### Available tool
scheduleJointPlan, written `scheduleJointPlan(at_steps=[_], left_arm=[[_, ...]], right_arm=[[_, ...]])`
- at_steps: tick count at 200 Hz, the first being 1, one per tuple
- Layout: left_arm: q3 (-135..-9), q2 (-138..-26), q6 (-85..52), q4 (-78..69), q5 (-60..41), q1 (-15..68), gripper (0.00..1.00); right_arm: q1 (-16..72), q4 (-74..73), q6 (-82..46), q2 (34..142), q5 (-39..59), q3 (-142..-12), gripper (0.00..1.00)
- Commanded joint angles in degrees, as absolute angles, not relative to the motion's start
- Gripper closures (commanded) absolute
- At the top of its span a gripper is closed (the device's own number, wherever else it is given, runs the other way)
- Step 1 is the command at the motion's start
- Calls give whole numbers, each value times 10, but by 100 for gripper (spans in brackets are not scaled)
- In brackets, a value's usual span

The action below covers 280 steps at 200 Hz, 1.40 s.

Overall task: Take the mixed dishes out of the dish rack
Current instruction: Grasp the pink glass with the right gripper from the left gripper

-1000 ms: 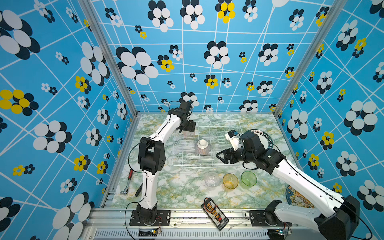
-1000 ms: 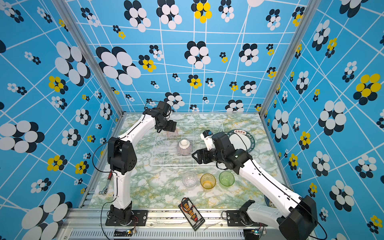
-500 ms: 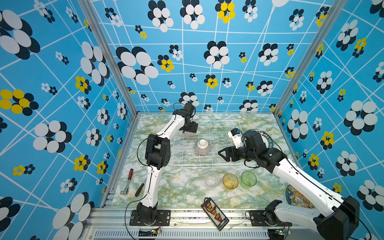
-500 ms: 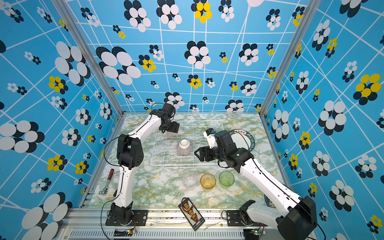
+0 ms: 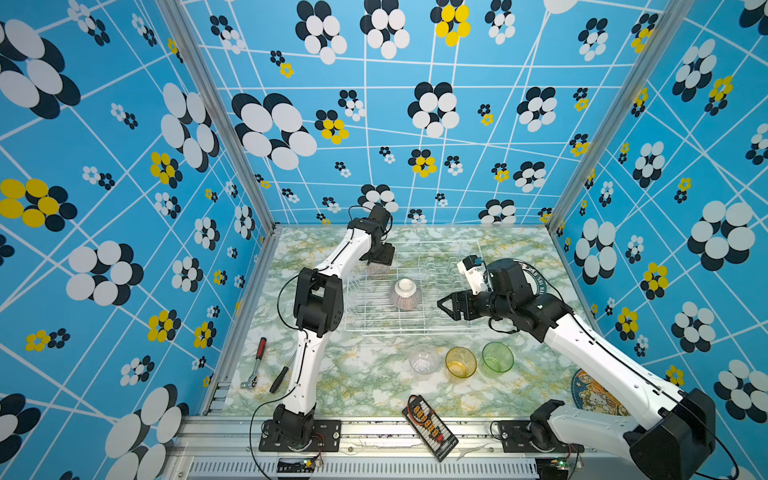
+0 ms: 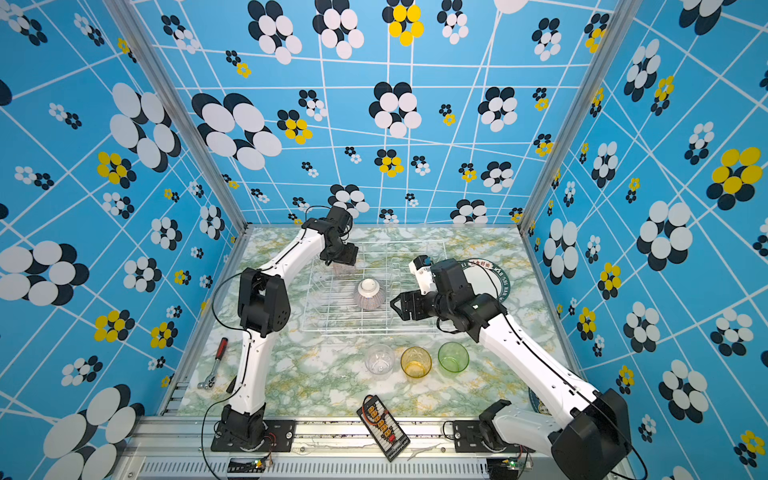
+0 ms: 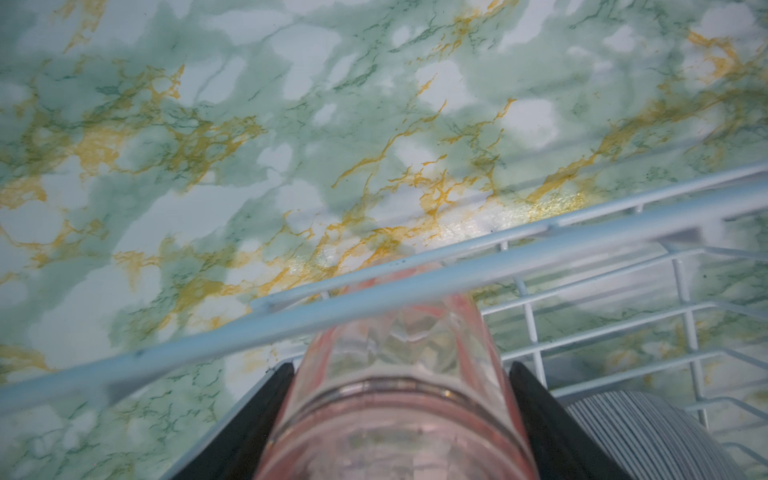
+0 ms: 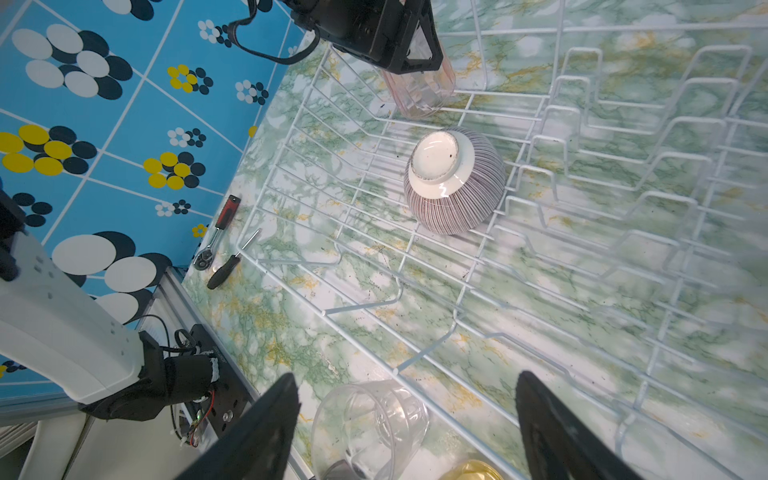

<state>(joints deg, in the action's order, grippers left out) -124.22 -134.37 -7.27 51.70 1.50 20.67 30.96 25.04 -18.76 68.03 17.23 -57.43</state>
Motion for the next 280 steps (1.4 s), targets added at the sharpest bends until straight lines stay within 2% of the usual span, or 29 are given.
scheduleJointPlan(at_steps=[1,95,134,158,187,202,233,280], left_arm=[[-1221,-1321,-71,529,-7,207,46],[-1081,-1132,-70,499,-110,163,46],[-984,-1020,-87,455,-242,145,45],[-911,-953,-116,401,-356,140,44],[-813,-887,-188,291,-492,139,44],[-765,-861,-237,222,-547,140,44],[-695,-822,-321,106,-597,144,44],[-677,-812,-372,37,-618,171,44]], right_arm=[[306,229,-196,679,185,-561,16],[306,128,-262,696,272,-540,19],[306,-28,-336,698,364,-491,25],[307,-141,-392,703,397,-453,33],[307,-226,-431,710,409,-426,45],[310,-254,-439,710,413,-420,48],[326,-302,-439,703,421,-418,50],[347,-301,-424,715,412,-446,49]])
